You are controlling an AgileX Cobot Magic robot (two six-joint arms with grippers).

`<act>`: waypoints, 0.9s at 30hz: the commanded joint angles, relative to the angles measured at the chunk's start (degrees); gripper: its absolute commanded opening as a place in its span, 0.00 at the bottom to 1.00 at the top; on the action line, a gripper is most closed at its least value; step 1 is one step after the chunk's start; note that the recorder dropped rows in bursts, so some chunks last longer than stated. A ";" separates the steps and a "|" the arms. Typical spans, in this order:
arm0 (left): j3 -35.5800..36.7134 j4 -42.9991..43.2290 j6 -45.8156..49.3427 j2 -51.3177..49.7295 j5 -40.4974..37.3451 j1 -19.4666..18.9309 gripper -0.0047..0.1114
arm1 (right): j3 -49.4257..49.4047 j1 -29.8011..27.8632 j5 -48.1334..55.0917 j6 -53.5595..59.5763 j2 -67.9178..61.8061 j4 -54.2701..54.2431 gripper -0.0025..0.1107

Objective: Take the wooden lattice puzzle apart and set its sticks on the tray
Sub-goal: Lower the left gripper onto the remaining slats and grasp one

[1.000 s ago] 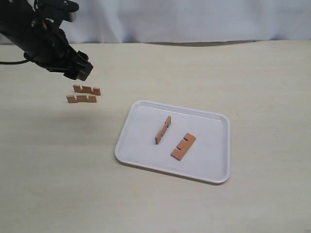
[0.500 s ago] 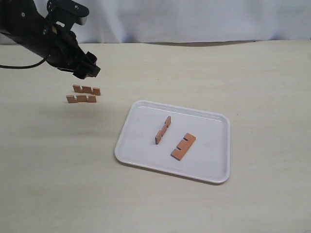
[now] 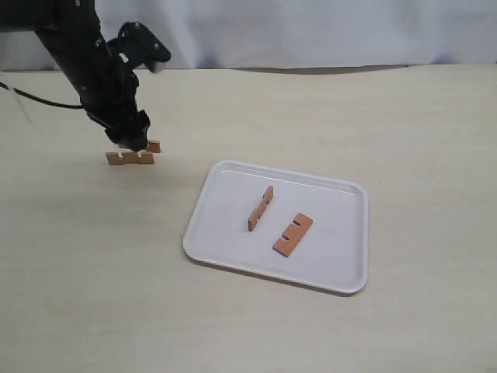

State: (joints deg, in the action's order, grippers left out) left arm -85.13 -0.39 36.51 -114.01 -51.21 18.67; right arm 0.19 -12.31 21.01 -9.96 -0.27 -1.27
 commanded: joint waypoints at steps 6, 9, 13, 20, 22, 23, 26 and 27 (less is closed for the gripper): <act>-0.51 -0.04 5.58 -4.36 -0.58 0.00 0.58 | -0.19 -0.17 -0.13 0.27 0.27 0.48 0.06; -0.23 -0.04 5.58 -4.47 1.98 0.00 0.58 | -0.19 -0.17 -0.13 0.27 0.27 0.48 0.06; -0.24 -0.92 5.58 -4.60 4.45 0.00 0.58 | -0.19 -0.17 -0.13 0.27 0.27 0.48 0.06; -0.24 -0.40 5.32 -6.33 3.60 -0.12 0.58 | -0.19 -0.17 -0.13 0.27 0.27 0.48 0.06; -0.24 -0.40 5.32 -7.22 3.60 -0.12 0.58 | -0.19 -0.17 -0.13 0.27 0.27 0.48 0.06; -0.24 -0.25 5.32 -7.64 3.91 -0.12 0.58 | -0.19 -0.17 -0.13 0.27 0.27 0.48 0.06; -0.24 -0.25 5.32 -8.41 5.06 -0.12 0.58 | -0.19 -0.17 -0.13 0.27 0.27 0.48 0.06; -0.24 -0.25 5.32 -8.41 5.50 -0.12 0.58 | -0.19 -0.17 -0.13 0.27 0.27 0.48 0.06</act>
State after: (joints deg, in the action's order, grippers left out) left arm -85.35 -0.52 42.02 -122.21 -47.08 18.67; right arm 0.19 -12.31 21.01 -9.96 -0.27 -1.27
